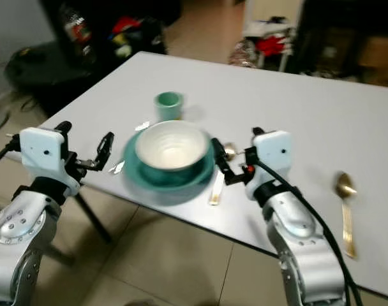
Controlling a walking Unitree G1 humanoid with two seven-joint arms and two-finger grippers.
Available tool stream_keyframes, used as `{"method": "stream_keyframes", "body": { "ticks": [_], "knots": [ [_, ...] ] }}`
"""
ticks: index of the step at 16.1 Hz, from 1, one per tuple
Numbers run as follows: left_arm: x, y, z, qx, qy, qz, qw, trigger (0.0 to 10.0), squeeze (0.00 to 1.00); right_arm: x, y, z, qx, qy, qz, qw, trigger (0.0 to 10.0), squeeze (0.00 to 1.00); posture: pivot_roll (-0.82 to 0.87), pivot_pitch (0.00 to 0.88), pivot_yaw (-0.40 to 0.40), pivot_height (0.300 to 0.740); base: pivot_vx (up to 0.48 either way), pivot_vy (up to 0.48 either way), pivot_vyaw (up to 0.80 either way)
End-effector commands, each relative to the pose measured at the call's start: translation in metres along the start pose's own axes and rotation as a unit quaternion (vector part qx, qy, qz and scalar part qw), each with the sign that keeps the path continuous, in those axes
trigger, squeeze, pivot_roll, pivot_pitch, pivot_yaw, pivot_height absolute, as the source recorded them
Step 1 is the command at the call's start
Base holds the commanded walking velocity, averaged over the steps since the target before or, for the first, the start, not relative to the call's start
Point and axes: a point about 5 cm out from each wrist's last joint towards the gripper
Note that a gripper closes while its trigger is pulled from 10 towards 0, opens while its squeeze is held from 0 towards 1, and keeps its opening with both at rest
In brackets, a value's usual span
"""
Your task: Setting the table
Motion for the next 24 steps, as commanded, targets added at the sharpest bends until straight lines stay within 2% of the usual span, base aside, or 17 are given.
{"method": "stream_keyframes", "body": {
  "ticks": [1,3,4,5,6,8,9,12,13,15,17,19,21,23,24],
  "knots": [
    [0.002,-0.007,-0.004,0.022,0.013,0.001,1.0,10.0,0.0,0.011,0.004,0.002,-0.002,0.028,0.003,1.0,10.0,1.0,0.08,0.0,0.023,0.74,0.0,0.0,0.8],
    [-0.014,-0.009,-0.001,0.036,-0.011,0.006,0.999,10.0,0.0,0.003,0.002,0.001,0.006,0.028,0.004,1.0,10.0,1.0,0.11,0.0,0.021,0.74,0.0,0.0,0.8],
    [-0.013,-0.01,0.0,0.049,0.0,0.012,0.999,10.0,0.0,0.003,-0.003,0.004,0.018,0.018,0.002,1.0,10.0,1.0,0.1,0.0,0.007,0.74,0.0,0.0,0.8],
    [-0.008,-0.007,0.001,0.044,0.017,-0.027,0.999,10.0,0.0,0.009,0.006,0.007,0.005,0.037,0.027,0.999,10.0,1.0,0.11,0.0,0.007,0.74,0.0,0.0,0.8],
    [-0.006,-0.014,0.0,0.054,0.027,-0.029,0.998,10.0,0.0,0.009,0.003,0.006,0.006,0.046,0.023,0.999,10.0,1.0,0.12,0.0,0.005,0.74,0.0,0.0,0.8],
    [-0.007,-0.015,-0.001,0.055,0.022,-0.016,0.998,10.0,0.0,0.003,-0.009,0.003,0.025,0.035,0.012,0.999,10.0,1.0,0.11,0.0,-0.006,0.74,0.0,0.0,0.8],
    [-0.006,-0.01,0.001,0.045,0.021,-0.013,0.999,10.0,0.0,0.003,-0.008,0.001,0.022,0.028,0.045,0.998,10.0,1.0,0.1,0.0,-0.001,0.74,0.0,0.0,0.8],
    [-0.012,-0.009,0.007,0.042,0.0,0.008,0.999,10.0,0.0,0.002,-0.011,0.0,0.022,0.019,0.058,0.998,10.0,1.0,0.11,0.0,0.01,0.74,0.0,0.0,0.8],
    [-0.011,-0.004,0.008,0.036,-0.006,-0.002,0.999,10.0,0.0,0.004,-0.004,0.003,0.007,0.015,0.086,0.996,10.0,1.0,0.11,0.0,0.02,0.74,0.0,0.0,0.8],
    [-0.006,-0.014,0.012,0.046,0.008,0.026,0.999,10.0,0.0,0.002,-0.011,0.001,0.015,-0.001,0.063,0.998,10.0,1.0,0.09,0.0,0.043,0.74,0.0,0.0,0.8],
    [-0.008,-0.014,0.012,0.042,-0.002,0.007,0.999,10.0,0.0,0.0,-0.01,-0.007,0.014,-0.029,0.058,0.998,10.0,1.0,0.06,0.0,0.075,0.74,0.0,0.0,0.8],
    [-0.016,-0.024,0.011,0.058,-0.022,0.011,0.998,10.0,0.0,-0.006,-0.015,-0.012,0.023,-0.045,0.051,0.997,10.0,1.0,0.06,0.0,0.076,0.74,0.0,0.0,0.8],
    [-0.013,-0.018,0.018,0.049,-0.017,-0.001,0.999,10.0,0.0,-0.002,-0.012,-0.008,0.02,-0.038,0.063,0.997,10.0,1.0,0.06,0.0,0.073,0.74,0.0,0.0,0.8],
    [-0.008,-0.019,0.017,0.047,-0.002,-0.003,0.999,10.0,0.0,-0.004,-0.017,-0.009,0.031,-0.041,0.053,0.997,10.0,1.0,0.06,0.0,0.057,0.74,0.0,0.0,0.8],
    [-0.011,-0.019,0.016,0.047,-0.003,0.0,0.999,10.0,0.0,-0.006,-0.017,-0.01,0.034,-0.041,0.056,0.997,10.0,1.0,0.06,0.0,0.06,0.74,0.0,0.24,0.8]
  ]
}}
Point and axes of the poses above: a point about 5 cm out from each wrist's last joint towards the gripper, its own z axis pointing out of the wrist towards the gripper, its own y axis along the axis of the wrist's last joint, x = y × z, and after that the axes turned 4 degrees about z, right-handed
